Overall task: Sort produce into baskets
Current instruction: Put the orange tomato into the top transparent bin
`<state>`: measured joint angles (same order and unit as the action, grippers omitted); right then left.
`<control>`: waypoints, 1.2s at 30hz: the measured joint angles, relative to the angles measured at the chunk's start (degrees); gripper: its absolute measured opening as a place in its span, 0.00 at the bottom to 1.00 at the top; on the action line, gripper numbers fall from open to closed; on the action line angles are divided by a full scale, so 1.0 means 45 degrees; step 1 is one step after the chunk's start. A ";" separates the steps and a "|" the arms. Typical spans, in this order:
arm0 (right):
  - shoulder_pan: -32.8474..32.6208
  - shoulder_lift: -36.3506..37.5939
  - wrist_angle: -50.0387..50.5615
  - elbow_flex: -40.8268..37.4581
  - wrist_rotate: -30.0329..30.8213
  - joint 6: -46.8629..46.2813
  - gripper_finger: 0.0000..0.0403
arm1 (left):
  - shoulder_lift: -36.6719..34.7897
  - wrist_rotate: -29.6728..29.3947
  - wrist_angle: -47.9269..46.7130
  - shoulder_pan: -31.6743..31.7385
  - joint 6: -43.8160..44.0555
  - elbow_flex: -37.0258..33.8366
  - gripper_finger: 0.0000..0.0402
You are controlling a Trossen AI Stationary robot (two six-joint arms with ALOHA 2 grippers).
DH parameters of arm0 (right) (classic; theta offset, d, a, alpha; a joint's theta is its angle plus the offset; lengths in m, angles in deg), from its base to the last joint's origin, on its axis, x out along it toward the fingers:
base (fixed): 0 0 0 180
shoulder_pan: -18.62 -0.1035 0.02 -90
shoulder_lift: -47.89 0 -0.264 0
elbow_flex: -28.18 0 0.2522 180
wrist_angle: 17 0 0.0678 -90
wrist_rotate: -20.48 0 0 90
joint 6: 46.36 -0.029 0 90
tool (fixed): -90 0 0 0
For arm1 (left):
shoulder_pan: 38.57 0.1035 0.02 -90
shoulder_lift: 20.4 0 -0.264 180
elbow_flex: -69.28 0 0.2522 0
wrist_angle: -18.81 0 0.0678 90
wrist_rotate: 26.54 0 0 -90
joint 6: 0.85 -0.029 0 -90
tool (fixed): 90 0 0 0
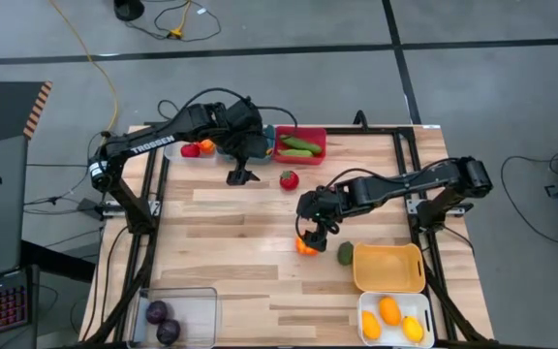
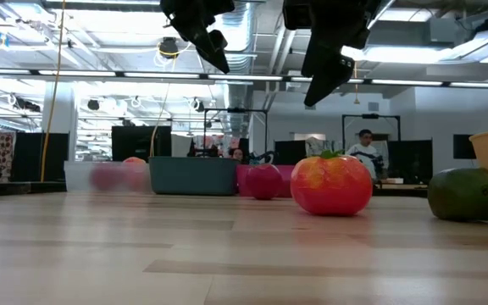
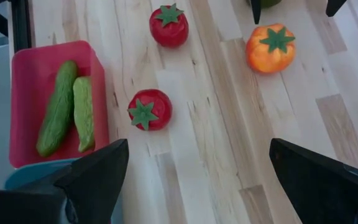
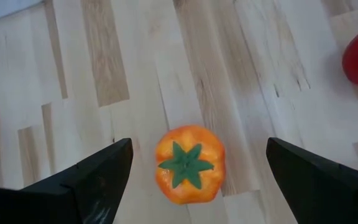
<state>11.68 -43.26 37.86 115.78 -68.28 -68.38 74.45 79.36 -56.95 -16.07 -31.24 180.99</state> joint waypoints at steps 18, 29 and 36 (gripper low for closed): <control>-0.0376 -0.0005 0.0013 -0.0001 -0.0016 -0.0437 0.98 | 0.0000 -0.0005 -0.0474 0.0000 -0.0247 0.0000 0.94; -0.0452 -0.1752 0.0547 -0.0076 -0.0309 -0.0372 0.98 | -0.0005 -0.0005 -0.0951 0.0000 -0.0194 0.0000 0.94; -0.0330 -0.2914 0.0719 -0.0070 -0.1014 -0.0325 0.98 | -0.0005 -0.0005 -0.1015 0.0000 -0.0102 0.0000 0.94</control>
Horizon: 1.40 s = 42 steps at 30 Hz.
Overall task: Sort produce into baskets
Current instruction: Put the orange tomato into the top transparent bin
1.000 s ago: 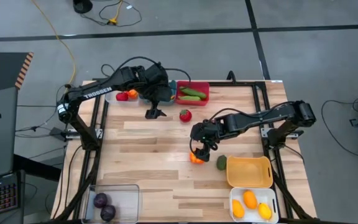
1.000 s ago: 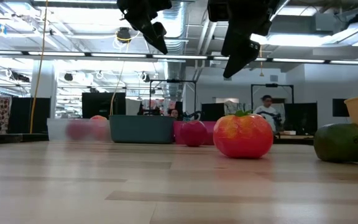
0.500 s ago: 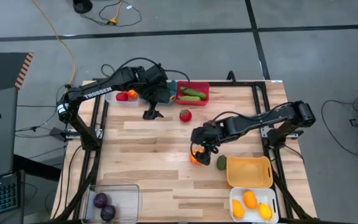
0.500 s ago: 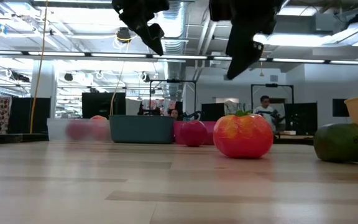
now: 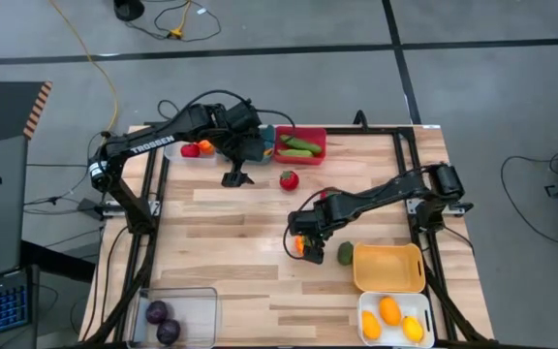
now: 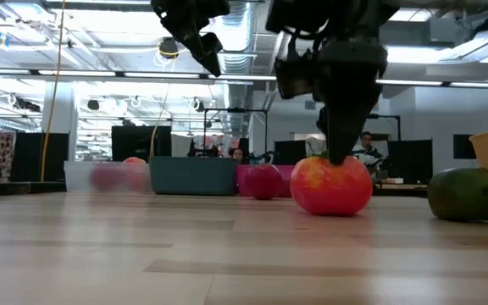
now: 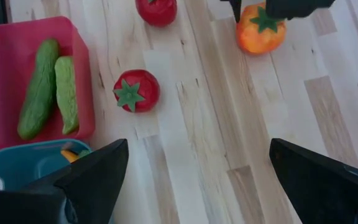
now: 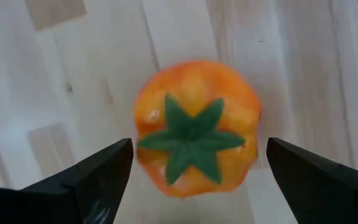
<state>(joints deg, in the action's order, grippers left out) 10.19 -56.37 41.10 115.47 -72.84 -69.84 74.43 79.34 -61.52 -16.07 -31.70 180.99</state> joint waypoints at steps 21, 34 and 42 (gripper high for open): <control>0.0160 -0.0821 -0.0309 0.0065 0.0085 -0.0010 0.80 | -0.0438 -0.0053 -0.0382 0.0005 0.0012 0.0000 0.94; 0.1563 0.0401 -0.0248 0.1260 0.0085 0.1684 0.81 | -0.3476 -0.0363 -0.1850 0.0039 0.1344 -0.0360 0.94; 0.2692 0.1266 -0.2805 0.1270 0.0909 0.3091 0.81 | -0.7980 0.0030 0.3264 0.0034 0.4165 -0.6394 0.94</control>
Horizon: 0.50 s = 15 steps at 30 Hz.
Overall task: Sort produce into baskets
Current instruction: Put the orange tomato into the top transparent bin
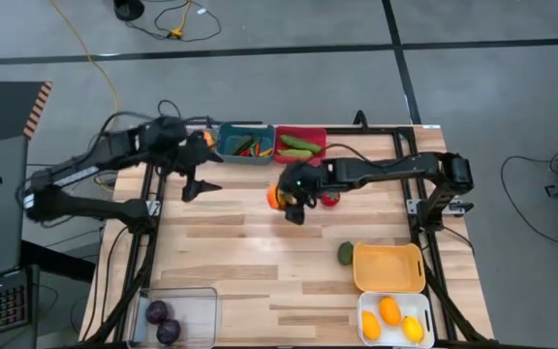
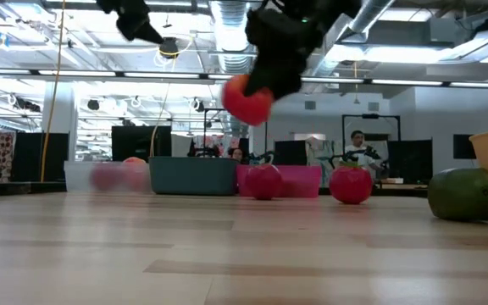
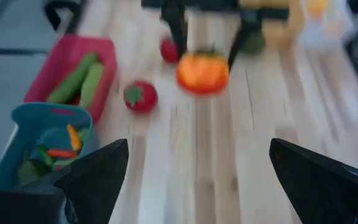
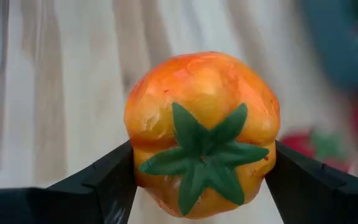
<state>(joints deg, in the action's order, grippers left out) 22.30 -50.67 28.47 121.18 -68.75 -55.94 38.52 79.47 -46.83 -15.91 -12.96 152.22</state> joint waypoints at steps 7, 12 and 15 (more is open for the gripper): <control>0.0231 -0.0107 -0.3315 0.0000 0.1506 0.2230 0.81 | -0.2447 -0.0006 0.6220 0.0000 0.5998 -0.4629 0.94; 0.0201 -0.0215 -0.4360 0.0000 0.3007 0.3494 0.81 | -0.2564 -0.0022 0.8564 0.0000 0.9588 -0.5917 0.94; 0.0178 -0.0252 -0.4455 -0.0003 0.3322 0.3595 0.81 | -0.2132 -0.0161 0.8898 -0.0005 1.0634 -0.6045 0.94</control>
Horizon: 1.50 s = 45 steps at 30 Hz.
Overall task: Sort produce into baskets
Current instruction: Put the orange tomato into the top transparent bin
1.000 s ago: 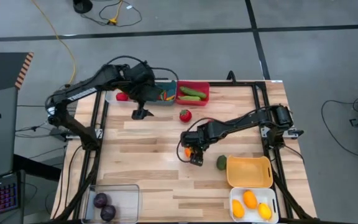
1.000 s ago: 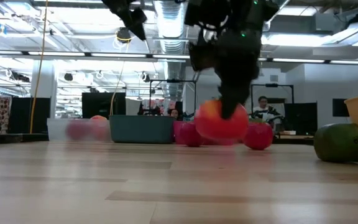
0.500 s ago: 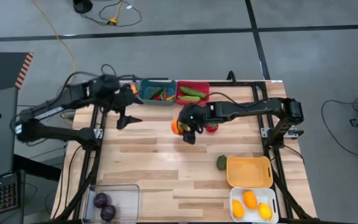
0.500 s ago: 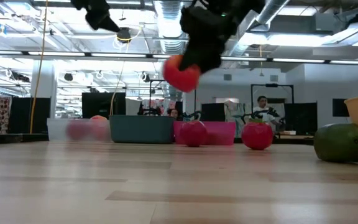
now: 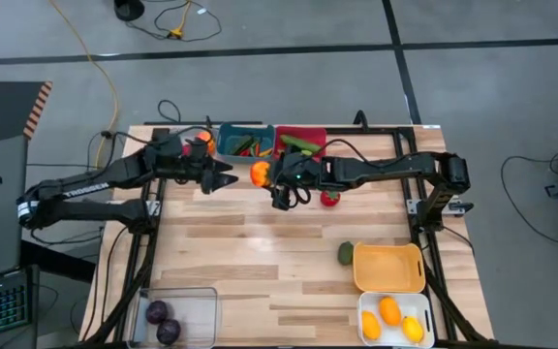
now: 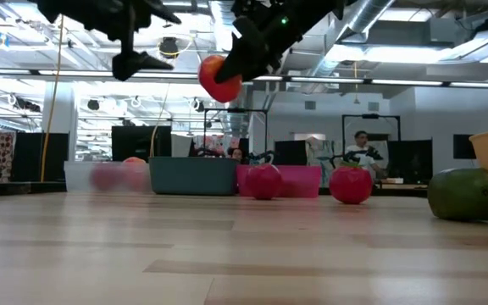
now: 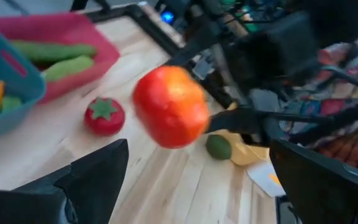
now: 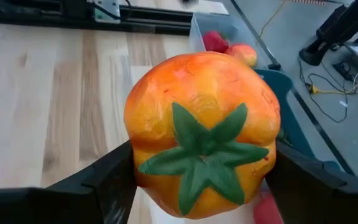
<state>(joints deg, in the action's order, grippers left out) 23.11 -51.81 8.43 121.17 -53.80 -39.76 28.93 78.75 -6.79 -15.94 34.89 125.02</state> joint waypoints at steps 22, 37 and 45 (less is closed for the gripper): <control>-0.0087 0.0005 -0.0058 -0.0002 0.0920 0.0036 0.81 | 0.4739 -0.1244 0.4883 -0.0914 0.2222 0.0145 0.94; -0.0073 0.0015 -0.0072 -0.0007 0.0784 -0.0225 0.86 | 0.5742 -0.2133 0.5183 -0.1035 0.2026 0.0675 0.88; -0.0083 0.0015 -0.0069 -0.0007 0.0783 -0.0230 0.95 | 0.5726 -0.2062 0.5090 -0.1030 0.1860 0.0675 0.71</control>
<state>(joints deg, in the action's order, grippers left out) 22.74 -51.74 8.11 121.14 -50.27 -40.80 54.69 69.47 16.12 -20.57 43.26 128.05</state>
